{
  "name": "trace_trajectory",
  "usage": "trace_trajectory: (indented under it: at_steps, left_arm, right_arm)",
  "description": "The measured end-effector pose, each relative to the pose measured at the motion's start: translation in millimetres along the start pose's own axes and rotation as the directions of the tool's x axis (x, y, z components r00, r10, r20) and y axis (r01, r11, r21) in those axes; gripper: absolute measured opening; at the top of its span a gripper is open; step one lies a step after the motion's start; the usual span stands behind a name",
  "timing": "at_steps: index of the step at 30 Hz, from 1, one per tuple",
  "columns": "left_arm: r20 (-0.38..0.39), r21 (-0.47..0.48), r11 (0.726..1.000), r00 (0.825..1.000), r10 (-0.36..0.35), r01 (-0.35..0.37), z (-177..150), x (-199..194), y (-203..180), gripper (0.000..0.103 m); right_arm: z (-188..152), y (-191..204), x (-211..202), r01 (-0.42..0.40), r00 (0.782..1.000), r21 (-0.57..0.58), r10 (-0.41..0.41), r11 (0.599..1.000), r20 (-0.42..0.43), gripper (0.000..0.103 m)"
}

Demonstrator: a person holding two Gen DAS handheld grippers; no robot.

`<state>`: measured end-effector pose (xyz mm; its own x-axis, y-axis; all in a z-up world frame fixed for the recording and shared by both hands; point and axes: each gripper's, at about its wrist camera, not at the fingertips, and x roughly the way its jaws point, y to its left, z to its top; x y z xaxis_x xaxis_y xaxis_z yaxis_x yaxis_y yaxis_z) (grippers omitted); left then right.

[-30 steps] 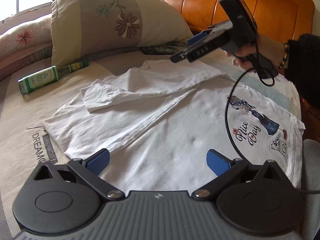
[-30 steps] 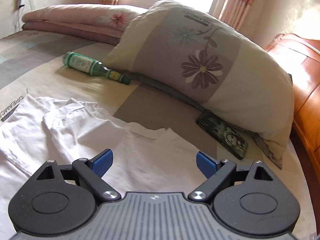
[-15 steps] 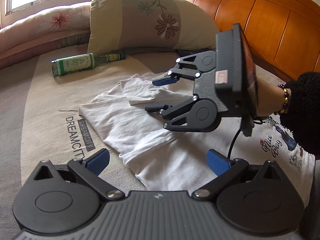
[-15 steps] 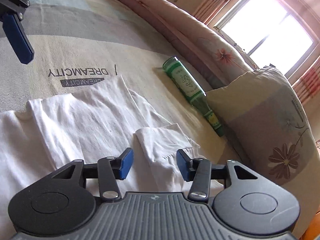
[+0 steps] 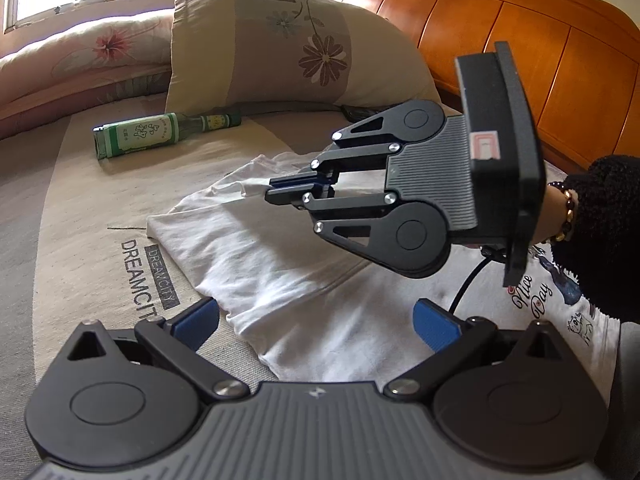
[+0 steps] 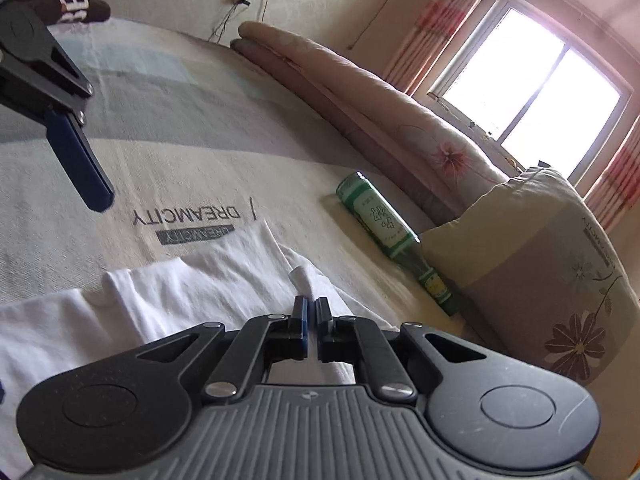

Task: Fold clothes

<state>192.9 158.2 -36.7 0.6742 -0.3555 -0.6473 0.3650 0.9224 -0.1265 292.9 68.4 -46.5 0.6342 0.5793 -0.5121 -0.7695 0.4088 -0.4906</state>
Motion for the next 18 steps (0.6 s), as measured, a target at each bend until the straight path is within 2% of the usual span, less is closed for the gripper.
trace_trajectory:
  at_steps: [3,4,7,9,10,13,15,18]
  left_arm:
    - [-0.012,0.003,1.000,1.000,0.004,-0.004,0,3,-1,0.102]
    - [-0.019,0.004,1.000,1.000,0.009,-0.009,-1,5,-1,0.102]
    - [-0.037,0.010,1.000,0.999,0.021,-0.020,-2,9,-1,0.102]
    - [-0.041,0.014,1.000,0.999,0.022,-0.021,-3,11,-3,0.102]
    - [-0.039,0.015,1.000,0.999,0.020,-0.019,-2,11,-3,0.102]
    - [-0.028,0.020,1.000,1.000,0.012,-0.012,-1,11,-7,0.102]
    - [-0.021,0.023,1.000,1.000,0.009,-0.008,1,13,-11,0.102]
    - [-0.016,0.026,1.000,1.000,0.008,-0.007,4,21,-20,0.102]
  right_arm:
    - [-3,1,3,-0.049,0.998,0.009,0.049,0.999,-0.029,0.008]
    - [-5,2,4,-0.051,0.998,0.015,0.051,0.999,-0.040,0.014]
    - [-10,5,4,-0.056,0.996,0.030,0.058,0.998,-0.073,0.023]
    - [-16,-2,-11,-0.038,0.996,0.049,0.041,0.998,-0.073,0.025]
    - [-20,-7,-21,-0.023,0.997,0.062,0.027,0.998,-0.074,0.031]
    - [-50,-30,-60,0.091,0.989,0.114,-0.075,0.989,-0.131,0.052]
    - [-75,-46,-86,0.174,0.973,0.147,-0.146,0.974,-0.181,0.055]
    - [-124,-73,-114,0.314,0.924,0.244,-0.236,0.917,-0.302,0.059]
